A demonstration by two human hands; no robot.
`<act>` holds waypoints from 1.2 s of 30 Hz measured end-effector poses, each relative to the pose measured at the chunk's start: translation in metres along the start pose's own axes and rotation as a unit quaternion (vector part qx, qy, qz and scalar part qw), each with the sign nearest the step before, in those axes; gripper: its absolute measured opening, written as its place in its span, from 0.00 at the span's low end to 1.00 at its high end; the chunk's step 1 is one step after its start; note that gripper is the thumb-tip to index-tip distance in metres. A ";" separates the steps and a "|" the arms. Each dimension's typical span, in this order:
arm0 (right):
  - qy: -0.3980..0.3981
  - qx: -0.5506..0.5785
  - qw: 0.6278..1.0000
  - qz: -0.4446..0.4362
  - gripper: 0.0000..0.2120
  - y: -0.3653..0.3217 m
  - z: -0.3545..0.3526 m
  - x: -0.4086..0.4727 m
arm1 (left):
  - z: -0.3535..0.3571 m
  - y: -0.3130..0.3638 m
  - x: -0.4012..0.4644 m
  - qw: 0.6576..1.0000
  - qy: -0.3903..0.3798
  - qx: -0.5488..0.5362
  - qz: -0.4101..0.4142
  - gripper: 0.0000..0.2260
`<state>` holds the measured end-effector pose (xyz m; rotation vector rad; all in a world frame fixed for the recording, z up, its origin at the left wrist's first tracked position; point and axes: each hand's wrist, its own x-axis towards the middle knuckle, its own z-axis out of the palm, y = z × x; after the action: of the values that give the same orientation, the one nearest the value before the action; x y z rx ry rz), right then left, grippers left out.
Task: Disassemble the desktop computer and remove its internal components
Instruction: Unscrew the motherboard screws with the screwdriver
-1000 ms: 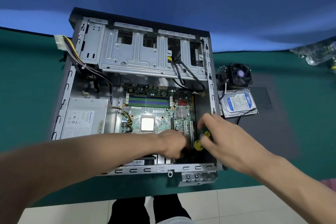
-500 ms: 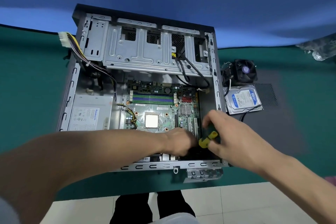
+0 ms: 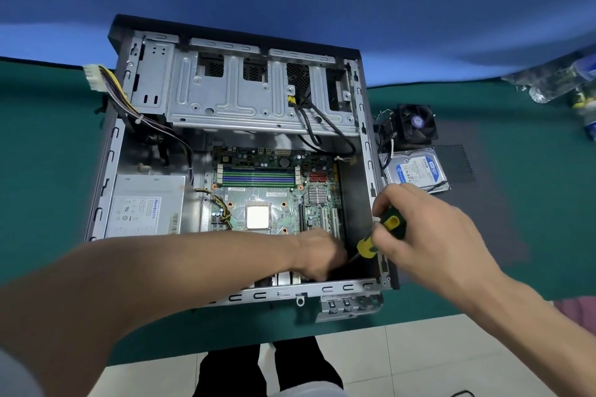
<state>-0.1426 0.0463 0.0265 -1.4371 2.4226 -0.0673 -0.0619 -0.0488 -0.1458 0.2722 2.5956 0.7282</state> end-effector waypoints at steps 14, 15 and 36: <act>-0.069 -0.102 0.992 0.031 0.14 0.027 -0.027 0.009 | -0.036 -0.018 -0.057 0.840 0.124 -0.470 -0.242 0.03; -0.098 -0.149 0.983 0.031 0.14 0.028 -0.026 0.010 | -0.042 -0.015 -0.061 0.824 0.132 -0.493 -0.246 0.02; 0.010 0.538 0.841 0.058 0.06 0.092 0.027 0.014 | -0.123 0.081 -0.008 0.749 0.229 -0.565 -0.257 0.06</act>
<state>-0.2187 0.0832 -0.0211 -0.7260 1.8532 -1.1939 -0.1054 -0.0380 -0.0048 -1.0491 1.8879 2.0861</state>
